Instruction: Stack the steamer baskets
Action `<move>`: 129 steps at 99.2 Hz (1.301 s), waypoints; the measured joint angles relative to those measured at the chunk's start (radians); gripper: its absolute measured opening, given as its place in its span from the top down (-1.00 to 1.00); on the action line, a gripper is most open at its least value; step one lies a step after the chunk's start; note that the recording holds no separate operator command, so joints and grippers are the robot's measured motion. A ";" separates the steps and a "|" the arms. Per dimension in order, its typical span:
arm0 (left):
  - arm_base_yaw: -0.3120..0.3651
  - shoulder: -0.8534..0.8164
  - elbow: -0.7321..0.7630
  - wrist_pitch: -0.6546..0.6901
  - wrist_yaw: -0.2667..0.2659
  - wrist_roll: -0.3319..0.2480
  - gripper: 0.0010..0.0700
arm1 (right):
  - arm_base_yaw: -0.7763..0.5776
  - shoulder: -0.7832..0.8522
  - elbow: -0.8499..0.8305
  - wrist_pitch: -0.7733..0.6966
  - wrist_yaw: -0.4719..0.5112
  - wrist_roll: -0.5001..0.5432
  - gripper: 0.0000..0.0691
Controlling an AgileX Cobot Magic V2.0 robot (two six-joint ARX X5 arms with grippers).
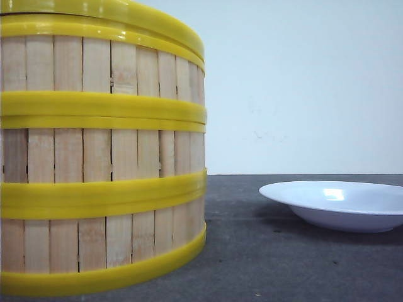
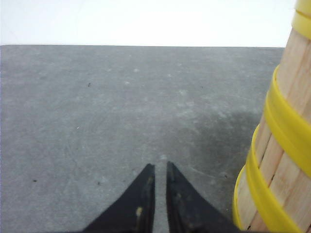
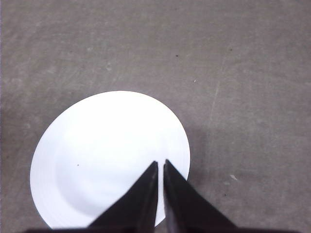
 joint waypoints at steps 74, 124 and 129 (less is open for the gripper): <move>0.000 0.000 0.000 0.000 0.000 0.000 0.98 | 0.010 -0.713 -0.772 0.476 0.076 -0.019 0.96; 0.000 0.001 0.000 0.000 0.000 0.000 0.98 | 0.038 -0.741 -0.816 0.509 0.079 -0.015 0.96; 0.000 0.001 0.000 0.000 0.000 0.000 0.98 | 0.038 -0.741 -0.816 0.510 0.079 -0.015 0.96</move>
